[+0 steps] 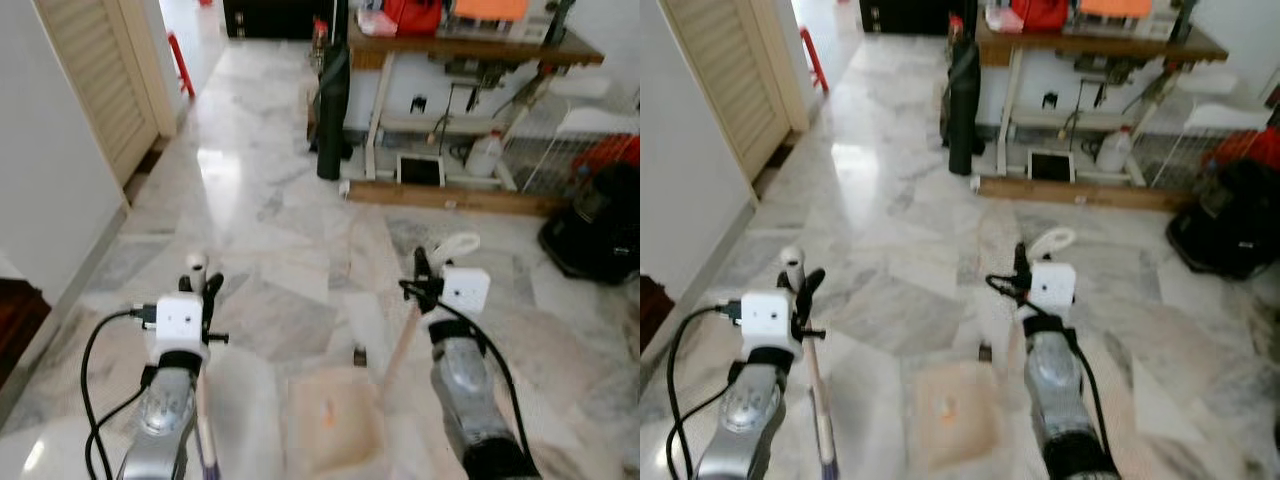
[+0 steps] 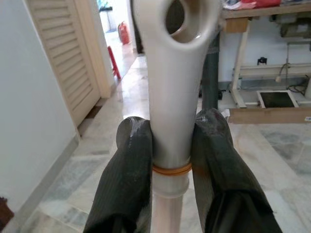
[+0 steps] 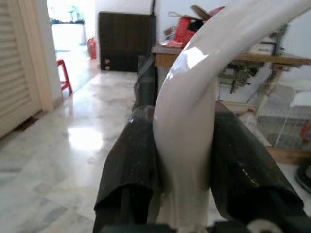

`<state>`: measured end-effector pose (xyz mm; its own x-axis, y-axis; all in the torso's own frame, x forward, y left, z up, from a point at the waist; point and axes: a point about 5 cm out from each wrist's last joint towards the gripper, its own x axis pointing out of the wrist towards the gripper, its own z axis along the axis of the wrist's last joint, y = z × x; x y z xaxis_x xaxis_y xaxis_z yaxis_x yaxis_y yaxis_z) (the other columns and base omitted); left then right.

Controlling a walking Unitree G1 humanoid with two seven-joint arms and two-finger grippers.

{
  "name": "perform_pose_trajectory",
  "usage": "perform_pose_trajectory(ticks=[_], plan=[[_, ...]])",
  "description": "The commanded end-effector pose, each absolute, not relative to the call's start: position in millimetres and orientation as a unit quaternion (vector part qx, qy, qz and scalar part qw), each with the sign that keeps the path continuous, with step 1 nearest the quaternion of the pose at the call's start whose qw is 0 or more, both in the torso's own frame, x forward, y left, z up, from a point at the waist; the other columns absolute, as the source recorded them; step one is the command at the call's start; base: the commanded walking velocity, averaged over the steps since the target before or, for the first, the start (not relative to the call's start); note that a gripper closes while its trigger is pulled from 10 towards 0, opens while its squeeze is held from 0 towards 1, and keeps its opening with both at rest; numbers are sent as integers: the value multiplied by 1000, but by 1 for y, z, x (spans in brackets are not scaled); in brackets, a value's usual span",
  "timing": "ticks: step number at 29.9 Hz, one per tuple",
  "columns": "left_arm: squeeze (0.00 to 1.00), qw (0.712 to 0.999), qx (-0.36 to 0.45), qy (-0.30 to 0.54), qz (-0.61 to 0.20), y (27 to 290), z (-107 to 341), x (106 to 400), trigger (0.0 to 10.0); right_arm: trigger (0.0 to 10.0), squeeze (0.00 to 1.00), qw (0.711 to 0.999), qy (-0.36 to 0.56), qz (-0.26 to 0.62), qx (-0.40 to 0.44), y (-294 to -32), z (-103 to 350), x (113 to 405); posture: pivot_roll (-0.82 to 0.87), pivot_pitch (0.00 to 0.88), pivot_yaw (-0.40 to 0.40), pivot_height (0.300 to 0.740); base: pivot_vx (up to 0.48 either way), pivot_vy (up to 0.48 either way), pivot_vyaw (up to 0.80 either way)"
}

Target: Sweep floor

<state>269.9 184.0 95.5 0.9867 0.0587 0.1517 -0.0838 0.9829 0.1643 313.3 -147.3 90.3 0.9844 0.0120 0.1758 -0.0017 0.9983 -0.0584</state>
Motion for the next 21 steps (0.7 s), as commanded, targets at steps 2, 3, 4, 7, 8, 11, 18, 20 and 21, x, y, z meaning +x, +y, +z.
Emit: perform_pose_trajectory(ticks=[2, 3, 4, 7, 8, 11, 18, 20, 21], plan=[[0, 991, 91, -97, 36, 184, 105, 272, 10000, 10000, 0, 994, -112, 10, -14, -139, 102, 317, 107, 60, -44, 740, 330, 0, 0], [0, 991, 91, -97, 36, 184, 105, 272, 10000, 10000, 0, 994, -112, 10, -14, -139, 102, 317, 107, 60, -44, 740, 330, 0, 0], [0, 990, 91, -97, 36, 184, 105, 273, 10000, 10000, 0, 994, -112, 10, -14, -139, 102, 318, 107, 58, -44, 740, 330, 0, 0], [0, 990, 91, -97, 37, 184, 105, 273, 10000, 10000, 0, 994, -112, 10, -13, -140, 102, 318, 106, 59, -44, 740, 330, 0, 0], [0, 990, 91, -97, 37, 184, 105, 273, 10000, 10000, 0, 994, -112, 10, -13, -140, 102, 318, 106, 59, -44, 740, 330, 0, 0], [0, 990, 91, -98, 38, 184, 106, 273, 10000, 10000, 0, 994, -112, 10, -12, -140, 102, 318, 107, 59, -45, 740, 330, 0, 0], [0, 990, 90, -98, 39, 184, 106, 272, 10000, 10000, 0, 993, -113, 9, -12, -140, 103, 318, 108, 59, -47, 740, 327, 0, 0], [0, 990, 90, -98, 39, 184, 106, 272, 10000, 10000, 0, 994, -113, 9, -12, -140, 103, 318, 108, 58, -47, 740, 328, 0, 0], [0, 990, 90, -98, 39, 184, 106, 272, 10000, 10000, 0, 994, -113, 9, -12, -140, 103, 318, 108, 58, -47, 740, 330, 0, 0]])
